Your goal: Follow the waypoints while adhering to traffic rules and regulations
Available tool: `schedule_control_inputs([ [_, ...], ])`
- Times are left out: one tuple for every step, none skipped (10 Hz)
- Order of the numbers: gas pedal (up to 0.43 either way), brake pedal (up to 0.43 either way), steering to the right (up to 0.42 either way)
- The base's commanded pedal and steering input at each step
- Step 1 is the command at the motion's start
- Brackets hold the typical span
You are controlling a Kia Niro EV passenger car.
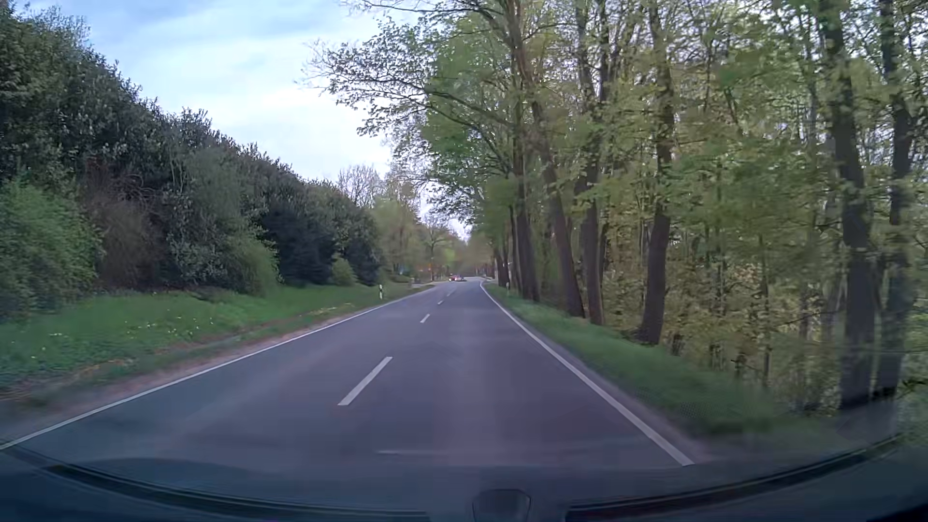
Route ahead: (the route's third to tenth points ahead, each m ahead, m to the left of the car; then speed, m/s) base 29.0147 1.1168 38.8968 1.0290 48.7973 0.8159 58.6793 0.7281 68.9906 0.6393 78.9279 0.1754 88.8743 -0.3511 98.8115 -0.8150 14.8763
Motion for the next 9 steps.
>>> schedule_control_inputs([
  [0.059, 0.0, 0.001],
  [0.067, 0.0, 0.001],
  [0.067, 0.0, 0.001],
  [0.067, 0.0, 0.001],
  [0.067, 0.0, 0.0],
  [0.067, 0.0, 0.0],
  [0.067, 0.0, 0.0],
  [0.067, 0.0, 0.0],
  [0.067, 0.0, 0.0],
])
